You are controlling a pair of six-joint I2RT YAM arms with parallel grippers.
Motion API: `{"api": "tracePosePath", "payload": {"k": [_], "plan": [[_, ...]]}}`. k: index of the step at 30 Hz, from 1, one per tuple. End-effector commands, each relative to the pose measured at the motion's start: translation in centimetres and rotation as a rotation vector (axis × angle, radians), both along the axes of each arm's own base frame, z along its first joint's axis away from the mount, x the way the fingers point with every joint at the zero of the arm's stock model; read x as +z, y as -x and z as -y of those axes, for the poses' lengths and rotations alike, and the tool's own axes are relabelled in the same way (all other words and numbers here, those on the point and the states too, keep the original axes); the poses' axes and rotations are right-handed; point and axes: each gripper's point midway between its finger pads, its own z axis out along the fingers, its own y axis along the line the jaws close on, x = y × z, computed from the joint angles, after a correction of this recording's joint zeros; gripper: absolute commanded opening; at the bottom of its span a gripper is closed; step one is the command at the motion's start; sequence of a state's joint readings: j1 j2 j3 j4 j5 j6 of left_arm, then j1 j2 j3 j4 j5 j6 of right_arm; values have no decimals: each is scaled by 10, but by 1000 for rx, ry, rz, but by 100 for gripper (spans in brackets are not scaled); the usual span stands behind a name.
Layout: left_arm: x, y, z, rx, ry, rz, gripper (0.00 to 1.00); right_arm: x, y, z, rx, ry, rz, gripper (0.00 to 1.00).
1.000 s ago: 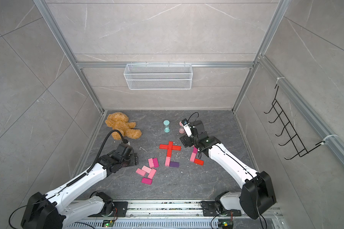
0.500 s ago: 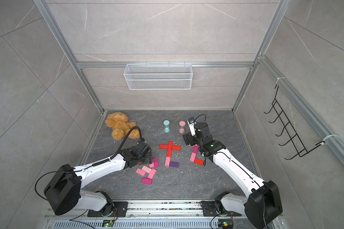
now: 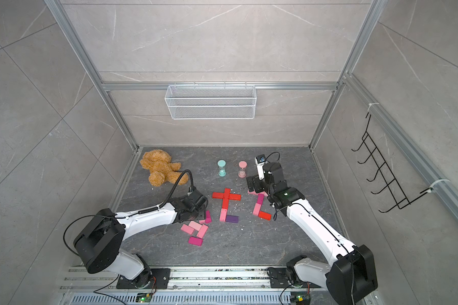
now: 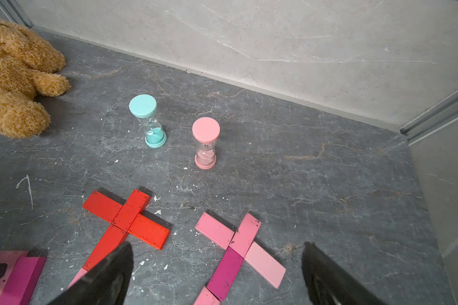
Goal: Assemble the letter t with building blocks
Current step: Pick up the building block from the center of the board.
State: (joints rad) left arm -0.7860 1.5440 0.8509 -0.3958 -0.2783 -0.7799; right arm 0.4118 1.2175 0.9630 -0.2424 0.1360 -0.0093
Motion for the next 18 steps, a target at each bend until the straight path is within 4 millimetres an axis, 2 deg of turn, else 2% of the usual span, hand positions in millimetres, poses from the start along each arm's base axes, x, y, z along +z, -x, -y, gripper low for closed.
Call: {"api": "tracePosePath", "payload": {"k": [1,8,10,18], "plan": [[2,-2,5,16,15,-5,61,15,2,0,-7,-36,15,100],[-6,1,5,12,-2,-33,55,13,1,2,-19,-25,19,100],[-8,2,6,8,1,-37,54,14,-2,12,-95,-29,20,100],[-15,3,14,-18,29,-59,51,18,0,10,-74,-26,21,100]]}}
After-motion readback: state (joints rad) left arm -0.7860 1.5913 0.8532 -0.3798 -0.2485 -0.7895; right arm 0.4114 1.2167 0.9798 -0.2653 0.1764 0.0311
